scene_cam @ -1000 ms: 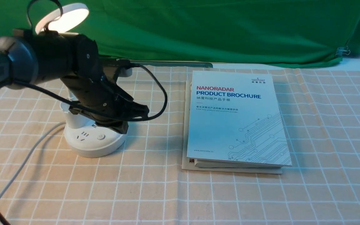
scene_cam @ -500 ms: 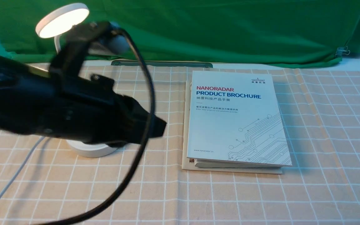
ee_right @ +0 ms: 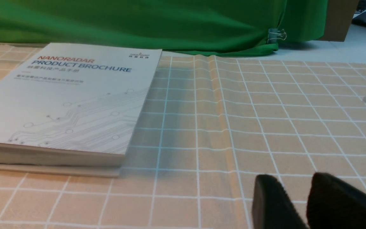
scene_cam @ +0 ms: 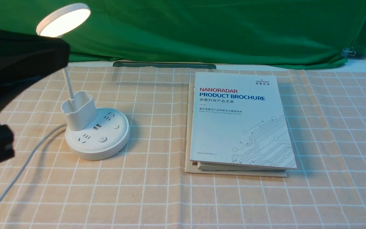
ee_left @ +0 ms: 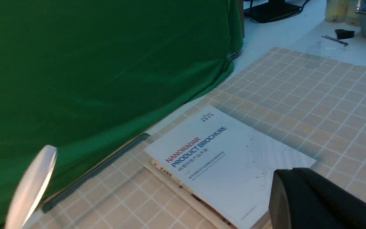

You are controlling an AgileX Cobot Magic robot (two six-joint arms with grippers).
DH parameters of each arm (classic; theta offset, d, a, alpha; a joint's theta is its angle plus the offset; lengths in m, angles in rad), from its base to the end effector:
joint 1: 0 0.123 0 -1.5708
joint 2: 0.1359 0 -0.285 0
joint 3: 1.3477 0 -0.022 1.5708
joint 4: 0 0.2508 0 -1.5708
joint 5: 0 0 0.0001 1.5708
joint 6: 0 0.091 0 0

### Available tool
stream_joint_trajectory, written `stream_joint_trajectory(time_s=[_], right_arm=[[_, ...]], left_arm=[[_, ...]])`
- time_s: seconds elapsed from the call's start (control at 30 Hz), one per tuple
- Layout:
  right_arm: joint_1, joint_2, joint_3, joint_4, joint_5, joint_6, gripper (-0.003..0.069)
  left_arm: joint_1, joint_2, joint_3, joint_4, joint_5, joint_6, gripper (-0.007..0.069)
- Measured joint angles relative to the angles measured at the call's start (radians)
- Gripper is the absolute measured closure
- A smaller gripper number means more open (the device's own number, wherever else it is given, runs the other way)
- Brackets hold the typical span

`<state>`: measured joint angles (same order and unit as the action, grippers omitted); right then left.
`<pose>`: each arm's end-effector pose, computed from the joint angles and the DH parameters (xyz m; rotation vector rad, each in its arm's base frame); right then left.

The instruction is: Turn on the table lamp on the light coffee tablecloth with your hand.

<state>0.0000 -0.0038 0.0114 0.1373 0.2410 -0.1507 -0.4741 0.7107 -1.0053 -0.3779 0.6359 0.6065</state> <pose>0.0555 0.0030 0.1879 -0.0391 1.7295 0.0155 0.0997 -0.0736 0.4309 0.8206 1.5981 -0.3243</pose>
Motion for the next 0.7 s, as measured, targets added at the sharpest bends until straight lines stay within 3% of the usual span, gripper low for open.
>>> stream_joint_trajectory(time_s=[0.17,0.3,0.43,0.57,0.7], right_arm=[[0.000,0.000,0.000,0.000,0.000,0.000,0.0418],[0.000,0.000,0.000,0.000,0.000,0.000,0.0418],[0.000,0.000,0.000,0.000,0.000,0.000,0.0418],[0.000,0.000,0.000,0.000,0.000,0.000,0.0418],[0.000,0.000,0.000,0.000,0.000,0.000,0.0418]], left_arm=[[0.000,-0.110,0.055,0.249,0.098,-0.172,0.0624],[0.022,-0.218,0.179,0.424,0.035,-0.330,0.0624],[0.157,-0.401,0.433,0.514,-0.251,-0.503,0.0624],[0.308,-0.570,0.671,0.520,-0.549,-0.563,0.0624],[0.379,-0.696,0.877,0.511,-0.712,-0.619,0.0624]])
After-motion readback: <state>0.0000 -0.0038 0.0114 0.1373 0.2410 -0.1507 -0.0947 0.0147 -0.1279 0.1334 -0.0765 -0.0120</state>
